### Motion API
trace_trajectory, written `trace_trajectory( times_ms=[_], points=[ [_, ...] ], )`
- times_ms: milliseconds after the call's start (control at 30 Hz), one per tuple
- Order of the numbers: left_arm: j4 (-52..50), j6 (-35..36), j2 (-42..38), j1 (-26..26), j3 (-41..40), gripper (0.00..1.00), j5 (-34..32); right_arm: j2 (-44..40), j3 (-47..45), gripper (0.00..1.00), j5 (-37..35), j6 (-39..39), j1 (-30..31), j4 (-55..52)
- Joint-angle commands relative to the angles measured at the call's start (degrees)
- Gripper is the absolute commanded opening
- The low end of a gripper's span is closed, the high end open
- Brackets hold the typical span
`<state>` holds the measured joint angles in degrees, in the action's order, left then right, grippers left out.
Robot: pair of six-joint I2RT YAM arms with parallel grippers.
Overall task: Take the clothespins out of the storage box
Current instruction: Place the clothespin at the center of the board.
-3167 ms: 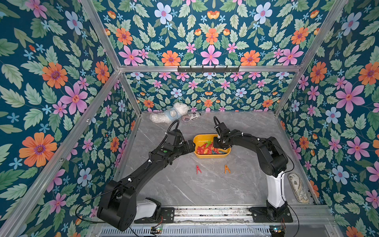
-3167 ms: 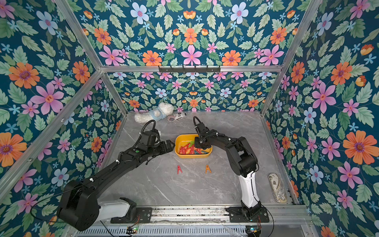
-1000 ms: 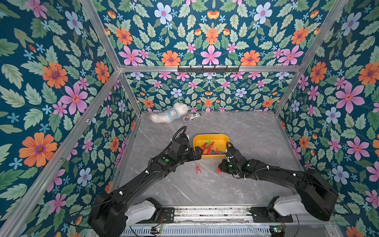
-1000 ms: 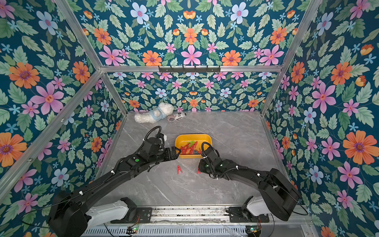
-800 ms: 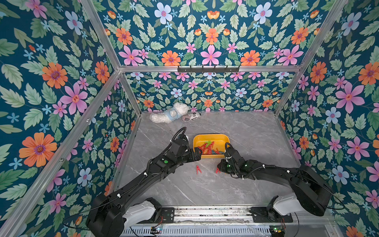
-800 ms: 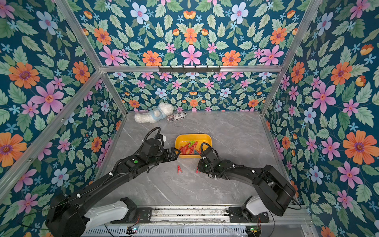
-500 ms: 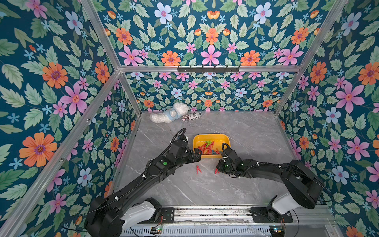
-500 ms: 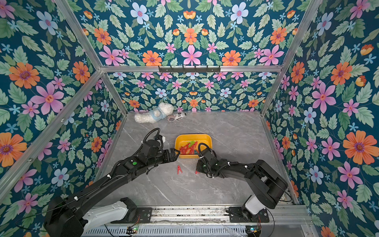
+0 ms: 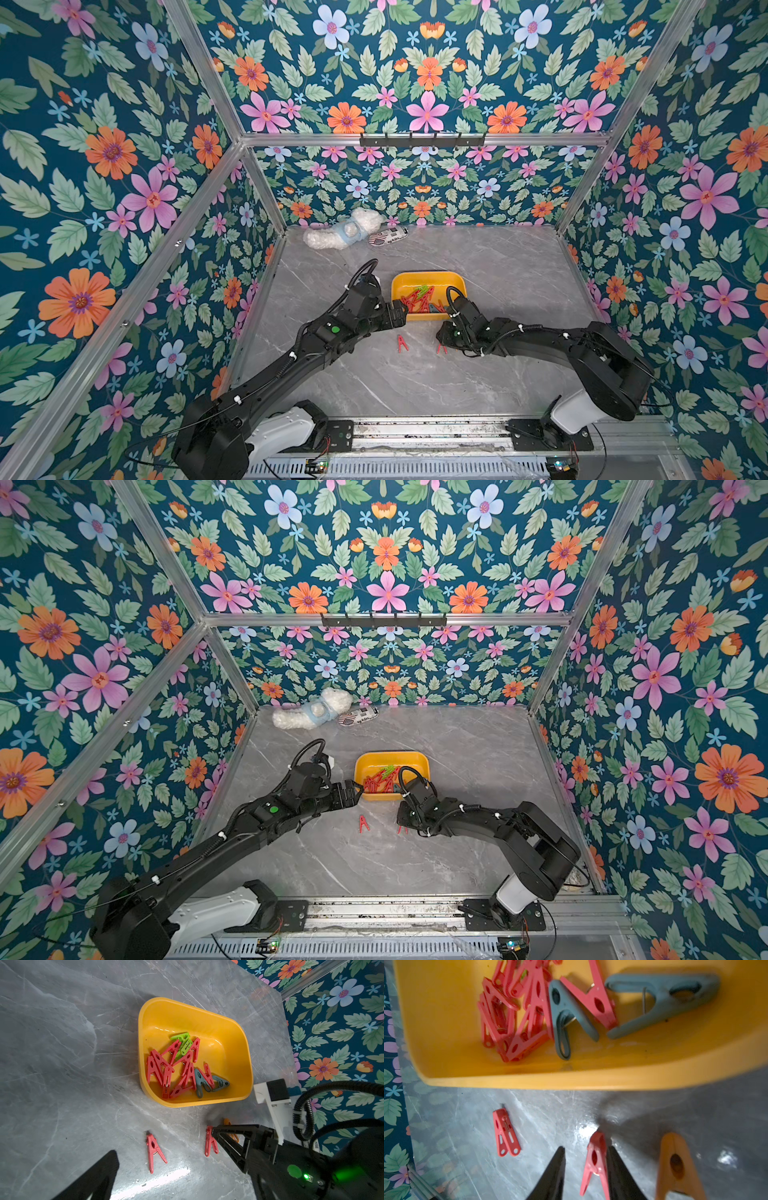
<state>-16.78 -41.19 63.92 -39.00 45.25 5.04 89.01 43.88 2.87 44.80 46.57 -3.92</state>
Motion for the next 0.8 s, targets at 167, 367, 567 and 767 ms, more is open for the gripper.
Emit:
trace_trajectory(
  times_ms=[167,367,567,767],
  points=[
    [0.2,1.0,2.4,0.0,2.2,1.00,-1.3,-6.3,3.0,0.62,-5.0,-2.8,-0.1,-5.0],
    [0.6,2.5,6.4,-0.1,5.2,1.00,-1.8,-12.8,3.1,0.86,-7.7,-3.9,-1.5,-5.1],
    [0.7,4.9,13.4,-0.2,10.2,0.88,-3.2,-17.8,2.5,0.99,-8.6,-5.3,-3.9,-5.2],
    [-1.6,10.0,23.8,-0.9,18.5,0.67,-6.4,-21.8,1.0,0.99,-8.5,-6.0,-7.0,-4.2]
  ],
)
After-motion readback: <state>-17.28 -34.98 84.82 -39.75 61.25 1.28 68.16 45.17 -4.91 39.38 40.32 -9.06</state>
